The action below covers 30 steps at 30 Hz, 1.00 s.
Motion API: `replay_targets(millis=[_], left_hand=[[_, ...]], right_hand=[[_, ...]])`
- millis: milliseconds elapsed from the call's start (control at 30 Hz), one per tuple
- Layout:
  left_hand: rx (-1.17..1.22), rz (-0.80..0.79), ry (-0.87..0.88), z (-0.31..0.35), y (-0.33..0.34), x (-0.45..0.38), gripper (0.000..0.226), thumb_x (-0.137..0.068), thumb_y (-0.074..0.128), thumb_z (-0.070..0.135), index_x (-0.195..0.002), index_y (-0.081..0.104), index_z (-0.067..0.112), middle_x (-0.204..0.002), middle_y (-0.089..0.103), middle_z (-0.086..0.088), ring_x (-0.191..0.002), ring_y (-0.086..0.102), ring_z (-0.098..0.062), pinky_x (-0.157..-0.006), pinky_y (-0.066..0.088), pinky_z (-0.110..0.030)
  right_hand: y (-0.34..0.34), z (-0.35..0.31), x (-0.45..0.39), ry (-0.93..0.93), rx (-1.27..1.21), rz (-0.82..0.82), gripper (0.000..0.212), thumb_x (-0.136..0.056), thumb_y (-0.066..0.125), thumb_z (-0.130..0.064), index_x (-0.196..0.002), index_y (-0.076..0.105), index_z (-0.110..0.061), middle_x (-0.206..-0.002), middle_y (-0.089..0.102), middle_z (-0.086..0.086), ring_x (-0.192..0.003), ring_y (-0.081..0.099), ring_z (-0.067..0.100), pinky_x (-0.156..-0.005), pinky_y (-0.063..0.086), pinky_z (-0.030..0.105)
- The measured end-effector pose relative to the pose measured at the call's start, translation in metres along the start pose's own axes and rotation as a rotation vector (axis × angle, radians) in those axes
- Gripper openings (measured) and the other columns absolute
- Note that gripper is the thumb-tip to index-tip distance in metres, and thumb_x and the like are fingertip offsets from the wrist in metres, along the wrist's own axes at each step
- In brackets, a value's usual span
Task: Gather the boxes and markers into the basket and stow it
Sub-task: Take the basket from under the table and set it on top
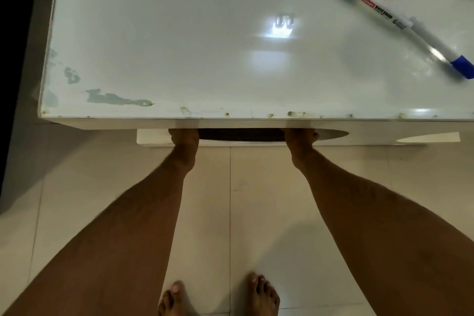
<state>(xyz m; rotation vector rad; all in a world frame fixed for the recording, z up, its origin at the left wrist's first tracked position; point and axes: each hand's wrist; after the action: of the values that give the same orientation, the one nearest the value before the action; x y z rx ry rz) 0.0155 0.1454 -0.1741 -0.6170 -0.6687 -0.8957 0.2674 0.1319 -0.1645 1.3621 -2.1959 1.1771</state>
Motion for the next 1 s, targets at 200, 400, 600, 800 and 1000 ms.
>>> replay_targets(millis=[200,400,600,800,1000], left_hand=[[-0.359,0.048,0.075,-0.012,-0.023,0.019,0.063,-0.094,0.069,0.029,-0.142,0.036,0.006,-0.147,0.035,-0.022,-0.135,0.040,-0.042,-0.112,0.038,-0.049],[-0.290,0.045,0.164,-0.024,-0.055,0.061,0.060,-0.093,0.069,0.014,-0.141,0.033,0.004,-0.143,0.040,-0.020,-0.127,0.046,-0.034,-0.102,0.043,-0.040],[-0.354,0.093,0.147,-0.029,-0.091,0.108,0.051,-0.091,0.067,0.006,-0.131,0.036,-0.001,-0.136,0.044,-0.023,-0.110,0.048,-0.026,-0.089,0.045,-0.033],[-0.330,0.124,0.120,-0.039,-0.128,0.155,0.051,-0.088,0.069,-0.001,-0.130,0.039,-0.003,-0.136,0.045,-0.023,-0.109,0.049,-0.026,-0.083,0.045,-0.030],[-0.303,0.141,0.121,-0.052,-0.165,0.204,0.046,-0.087,0.068,-0.004,-0.125,0.042,-0.003,-0.132,0.047,-0.023,-0.107,0.051,-0.028,-0.084,0.047,-0.032]], right_hand=[[0.000,0.010,0.028,0.097,-0.068,0.079,0.059,-0.095,0.064,-0.005,-0.146,0.035,-0.007,-0.141,0.033,0.013,-0.125,0.045,0.032,-0.107,0.040,0.032],[-0.006,0.036,0.071,0.070,0.008,0.071,0.049,-0.095,0.062,-0.010,-0.137,0.038,-0.006,-0.140,0.032,0.018,-0.115,0.048,0.033,-0.088,0.045,0.036],[-0.022,0.053,0.122,0.077,0.021,0.060,0.057,-0.097,0.063,-0.022,-0.144,0.036,-0.006,-0.141,0.039,0.016,-0.119,0.049,0.033,-0.097,0.053,0.045],[-0.039,0.061,0.176,0.092,0.028,0.086,0.058,-0.086,0.067,-0.012,-0.137,0.041,-0.008,-0.134,0.047,0.017,-0.120,0.053,0.041,-0.103,0.052,0.058],[-0.064,0.074,0.230,0.110,0.020,0.087,0.065,-0.079,0.073,-0.009,-0.135,0.042,-0.008,-0.132,0.048,0.017,-0.117,0.055,0.042,-0.098,0.055,0.057]])
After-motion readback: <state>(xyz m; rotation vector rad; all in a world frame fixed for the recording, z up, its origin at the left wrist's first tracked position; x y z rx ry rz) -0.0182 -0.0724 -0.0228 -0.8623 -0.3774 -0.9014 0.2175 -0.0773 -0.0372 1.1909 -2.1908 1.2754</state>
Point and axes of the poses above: each hand's wrist, its own x-axis away from the middle knuckle, its own y-axis out of the palm, z = x × y
